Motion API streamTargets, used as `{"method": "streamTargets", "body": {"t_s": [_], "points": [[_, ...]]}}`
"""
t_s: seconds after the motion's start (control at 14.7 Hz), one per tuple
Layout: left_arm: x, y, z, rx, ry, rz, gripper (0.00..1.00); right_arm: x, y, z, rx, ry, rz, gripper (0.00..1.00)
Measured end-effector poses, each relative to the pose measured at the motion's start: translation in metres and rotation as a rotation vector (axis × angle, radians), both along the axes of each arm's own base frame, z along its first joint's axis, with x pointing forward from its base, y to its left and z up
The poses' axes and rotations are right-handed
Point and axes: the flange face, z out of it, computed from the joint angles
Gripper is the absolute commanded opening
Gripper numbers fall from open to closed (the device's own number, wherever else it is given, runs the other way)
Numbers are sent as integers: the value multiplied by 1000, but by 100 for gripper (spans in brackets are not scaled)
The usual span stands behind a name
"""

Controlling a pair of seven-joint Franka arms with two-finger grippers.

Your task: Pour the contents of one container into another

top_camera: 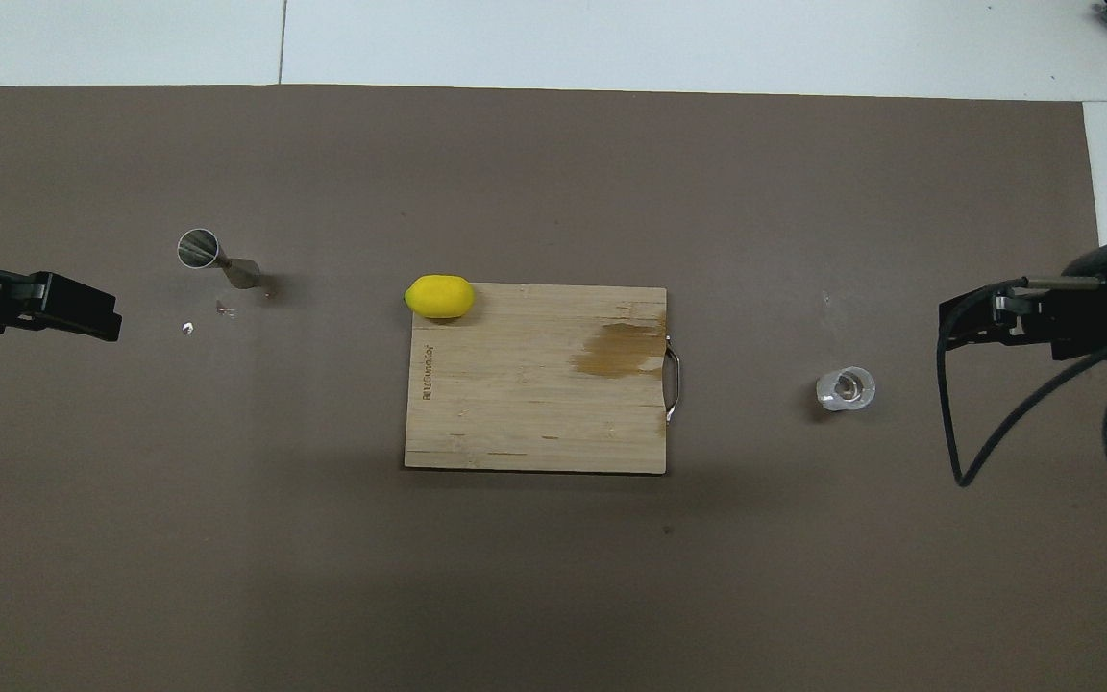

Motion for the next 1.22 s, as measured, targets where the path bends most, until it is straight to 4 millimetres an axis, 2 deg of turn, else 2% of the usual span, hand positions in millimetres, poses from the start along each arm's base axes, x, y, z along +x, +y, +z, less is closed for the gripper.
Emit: {"method": "streamTargets", "body": {"t_s": [0.14,0.34,0.48,0.88,1.09,1.22], "points": [[2,-1,-10,0,-6,0,100,-1,0,-1,0,2,0,100],[2,3,-41,4,40,11,100,-2,0,0,-1,1,0,100],[0,12,-62,-9,96,81,100,-2,0,0,-1,0,0,100],[17,46,-112,-183,259,628,100,-2,-1,1,-1,-1,-1,100],[31,67,-141,-322,306,987,100,-3,-5,3,-1,-5,-10,100],[32,84,-159,-406,355,1205,100,-4,-8,5,-1,-9,-15,100]]}}
